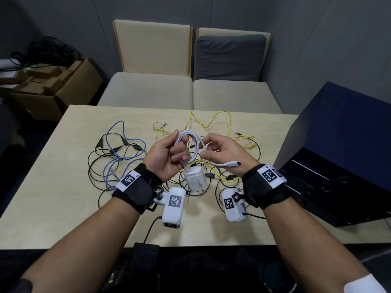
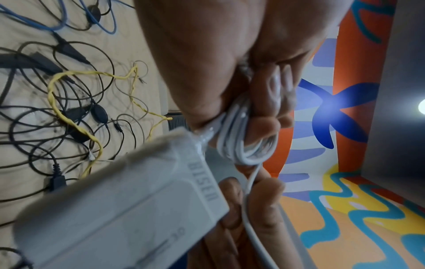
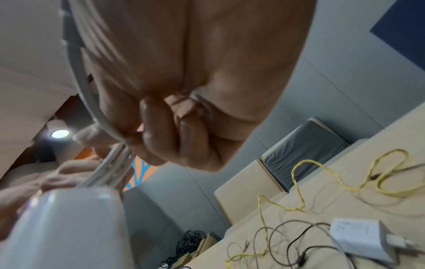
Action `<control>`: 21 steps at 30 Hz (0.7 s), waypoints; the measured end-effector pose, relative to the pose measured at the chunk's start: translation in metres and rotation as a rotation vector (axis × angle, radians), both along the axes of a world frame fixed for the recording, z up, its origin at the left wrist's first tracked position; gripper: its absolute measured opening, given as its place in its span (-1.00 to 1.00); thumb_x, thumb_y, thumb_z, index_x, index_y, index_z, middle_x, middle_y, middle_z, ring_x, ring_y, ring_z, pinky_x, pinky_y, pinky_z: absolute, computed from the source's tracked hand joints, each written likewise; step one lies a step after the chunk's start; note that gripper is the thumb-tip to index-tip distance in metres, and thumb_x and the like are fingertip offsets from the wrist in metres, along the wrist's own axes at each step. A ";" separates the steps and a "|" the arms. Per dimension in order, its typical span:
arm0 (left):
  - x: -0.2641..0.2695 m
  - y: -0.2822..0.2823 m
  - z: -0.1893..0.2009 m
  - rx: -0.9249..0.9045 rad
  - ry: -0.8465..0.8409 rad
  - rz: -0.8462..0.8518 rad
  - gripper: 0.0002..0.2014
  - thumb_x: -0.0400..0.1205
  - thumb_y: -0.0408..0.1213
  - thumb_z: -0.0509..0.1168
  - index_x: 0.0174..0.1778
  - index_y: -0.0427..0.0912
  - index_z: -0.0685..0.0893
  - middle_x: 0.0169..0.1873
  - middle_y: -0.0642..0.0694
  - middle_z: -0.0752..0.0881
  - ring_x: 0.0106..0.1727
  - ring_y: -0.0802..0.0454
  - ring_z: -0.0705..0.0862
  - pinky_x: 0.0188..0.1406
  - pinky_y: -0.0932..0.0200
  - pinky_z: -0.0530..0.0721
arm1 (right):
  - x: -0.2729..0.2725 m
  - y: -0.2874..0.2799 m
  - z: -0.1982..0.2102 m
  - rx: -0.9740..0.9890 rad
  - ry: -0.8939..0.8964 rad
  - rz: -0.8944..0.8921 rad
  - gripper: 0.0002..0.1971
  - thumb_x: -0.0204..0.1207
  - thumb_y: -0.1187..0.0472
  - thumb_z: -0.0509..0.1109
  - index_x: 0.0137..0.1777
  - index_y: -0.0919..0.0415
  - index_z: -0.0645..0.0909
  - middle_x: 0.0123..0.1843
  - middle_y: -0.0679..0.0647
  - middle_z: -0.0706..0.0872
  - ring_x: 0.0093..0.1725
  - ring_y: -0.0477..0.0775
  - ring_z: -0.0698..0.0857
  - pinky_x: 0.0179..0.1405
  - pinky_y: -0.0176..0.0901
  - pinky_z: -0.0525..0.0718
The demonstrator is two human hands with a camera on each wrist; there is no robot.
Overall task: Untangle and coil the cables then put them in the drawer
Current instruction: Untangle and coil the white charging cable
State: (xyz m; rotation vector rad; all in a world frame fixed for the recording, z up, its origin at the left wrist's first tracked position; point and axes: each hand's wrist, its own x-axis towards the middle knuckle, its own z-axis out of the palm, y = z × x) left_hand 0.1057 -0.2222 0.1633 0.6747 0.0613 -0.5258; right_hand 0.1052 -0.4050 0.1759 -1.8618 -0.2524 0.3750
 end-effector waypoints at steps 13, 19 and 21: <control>0.010 -0.009 -0.003 0.029 0.033 0.197 -0.64 0.78 -0.09 -0.06 -0.11 -0.21 0.52 -0.61 0.08 0.34 -0.60 0.17 0.32 -0.27 0.27 0.44 | 0.005 0.012 -0.008 -0.314 -0.372 -0.031 -0.91 0.53 0.37 0.39 -0.09 0.17 0.64 -0.26 -0.06 0.64 -0.35 -0.20 0.50 -0.27 -0.42 0.41; 0.016 -0.006 -0.007 0.073 0.052 0.256 -0.65 0.79 -0.12 -0.05 -0.03 -0.27 0.54 -0.57 0.06 0.42 -0.56 0.16 0.40 -0.23 0.26 0.46 | 0.003 0.011 -0.013 -0.447 -0.458 0.108 -0.77 0.45 0.24 0.51 0.11 0.13 0.72 0.00 -0.02 0.72 -0.24 -0.04 0.59 -0.15 -0.21 0.56; 0.015 -0.006 -0.009 0.037 0.063 0.256 -0.67 0.79 -0.18 -0.05 0.01 -0.31 0.54 -0.51 0.03 0.49 -0.51 0.15 0.47 -0.22 0.26 0.56 | 0.003 0.011 -0.014 -0.471 -0.559 0.133 -0.81 0.47 0.18 0.49 0.07 0.17 0.76 -0.02 0.02 0.71 -0.21 -0.07 0.53 -0.18 -0.21 0.49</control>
